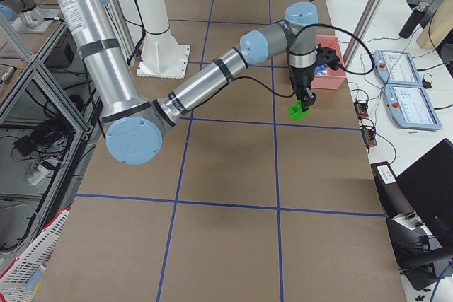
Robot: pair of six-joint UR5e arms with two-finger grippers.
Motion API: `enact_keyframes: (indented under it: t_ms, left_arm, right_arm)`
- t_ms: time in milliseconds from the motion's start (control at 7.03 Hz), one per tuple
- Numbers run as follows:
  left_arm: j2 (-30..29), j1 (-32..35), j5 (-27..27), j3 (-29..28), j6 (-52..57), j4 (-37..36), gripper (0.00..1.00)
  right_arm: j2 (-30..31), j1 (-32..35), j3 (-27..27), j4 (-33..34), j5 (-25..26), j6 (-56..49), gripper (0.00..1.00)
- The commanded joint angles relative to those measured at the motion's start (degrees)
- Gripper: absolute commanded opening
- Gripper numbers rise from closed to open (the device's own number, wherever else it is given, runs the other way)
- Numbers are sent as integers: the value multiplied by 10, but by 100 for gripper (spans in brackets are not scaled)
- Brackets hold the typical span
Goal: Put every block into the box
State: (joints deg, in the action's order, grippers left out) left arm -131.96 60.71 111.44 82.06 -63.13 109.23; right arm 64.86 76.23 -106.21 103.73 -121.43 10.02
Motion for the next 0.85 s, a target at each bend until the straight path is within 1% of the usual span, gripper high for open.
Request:
enact_keyframes:
  t_ms: [0, 142, 285, 427, 569, 711]
  left_arm:
    - [84, 41, 0, 57, 108, -23, 100]
    - [97, 49, 0, 59, 127, -23, 100]
    - [107, 56, 0, 59, 141, -22, 100]
    - [123, 63, 0, 59, 171, -22, 100]
    - [136, 71, -2, 59, 217, -22, 100]
    - [156, 84, 2, 59, 255, -22, 100]
  right_arm:
    - [-113, -116, 33, -13, 92, 171, 0]
    - [-173, -155, 115, -90, 102, 263, 0]
    - [-212, -194, 195, -184, 106, 375, 0]
    - [-260, -214, 288, -274, 114, 461, 0]
    - [-308, -229, 387, -345, 121, 487, 0]
    - [-346, -238, 463, -396, 136, 496, 0]
